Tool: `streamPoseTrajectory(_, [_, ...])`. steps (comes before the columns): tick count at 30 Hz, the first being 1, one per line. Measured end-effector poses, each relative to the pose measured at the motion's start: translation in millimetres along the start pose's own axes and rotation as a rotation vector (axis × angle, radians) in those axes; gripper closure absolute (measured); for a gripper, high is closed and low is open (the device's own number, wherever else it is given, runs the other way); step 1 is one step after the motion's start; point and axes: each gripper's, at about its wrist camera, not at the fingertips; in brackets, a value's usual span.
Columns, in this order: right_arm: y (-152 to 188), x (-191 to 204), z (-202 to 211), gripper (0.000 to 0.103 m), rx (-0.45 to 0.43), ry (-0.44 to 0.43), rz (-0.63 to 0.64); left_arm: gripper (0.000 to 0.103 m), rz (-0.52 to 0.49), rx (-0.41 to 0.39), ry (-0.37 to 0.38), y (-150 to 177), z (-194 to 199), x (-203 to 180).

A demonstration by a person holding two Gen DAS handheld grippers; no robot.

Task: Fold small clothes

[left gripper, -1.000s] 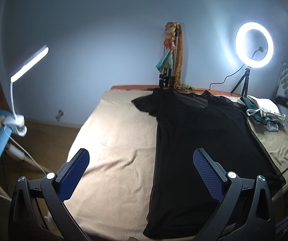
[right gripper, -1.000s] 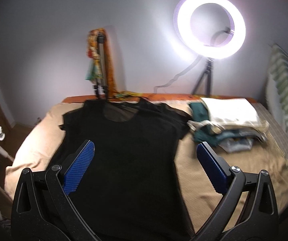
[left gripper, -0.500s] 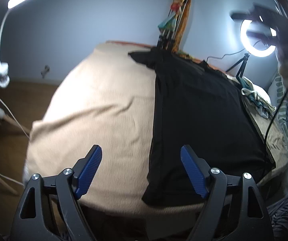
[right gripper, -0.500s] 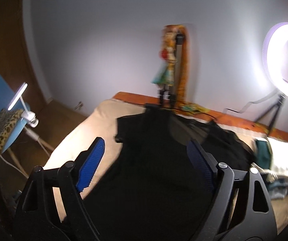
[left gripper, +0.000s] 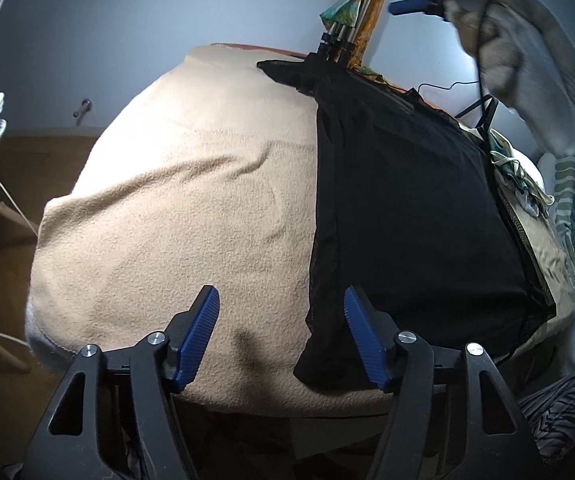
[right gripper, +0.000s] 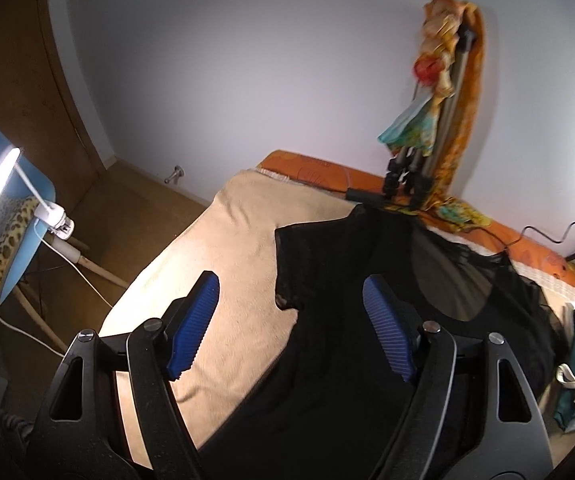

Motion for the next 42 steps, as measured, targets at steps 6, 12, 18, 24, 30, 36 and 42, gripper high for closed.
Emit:
streamPoseTrajectory(6, [-15.1, 11.2, -36.0, 0.026, 0.039, 0.002, 0.019, 0.055, 0.019, 0.026, 0.043, 2.7, -6.4, 5.4])
streamPoseTrajectory(12, [-31.7, 4.9, -74.1, 0.028, 0.088, -0.006, -0.013, 0.061, 0.03, 0.058, 0.106, 3.0, -16.1, 0.6])
streamPoseTrajectory(18, [-43.2, 9.7, -117.5, 0.029, 0.14, -0.014, -0.022, 0.067, 0.027, 0.069, 0.123, 2.8, -21.6, -1.7])
streamPoseTrajectory(24, [-46.8, 22.7, -166.2, 0.03, 0.194, -0.012, -0.018, 0.088, 0.07, 0.07, 0.178, 0.7, -25.4, 7.4])
streamPoseTrajectory(30, [-45.0, 30.4, -211.9, 0.03, 0.244, -0.001, -0.016, 0.094, 0.09, 0.068, 0.213, 0.1, -27.0, 11.5])
streamPoseTrajectory(36, [-43.3, 35.0, -240.2, 0.038, 0.275, 0.023, 0.003, 0.098, 0.102, 0.065, 0.216, -2.4, -28.3, 13.6])
streamPoseTrajectory(42, [-38.3, 39.0, -240.0, 0.074, 0.253, 0.073, 0.099, 0.099, 0.098, 0.059, 0.218, -4.4, -27.6, 11.1])
Point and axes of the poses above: each gripper's, at about its wrist camera, not at the fingertips, and z roughly against the way its jaws point, x to its left, y to its underside, and after that the axes turned 11 degrees about y, right-handed
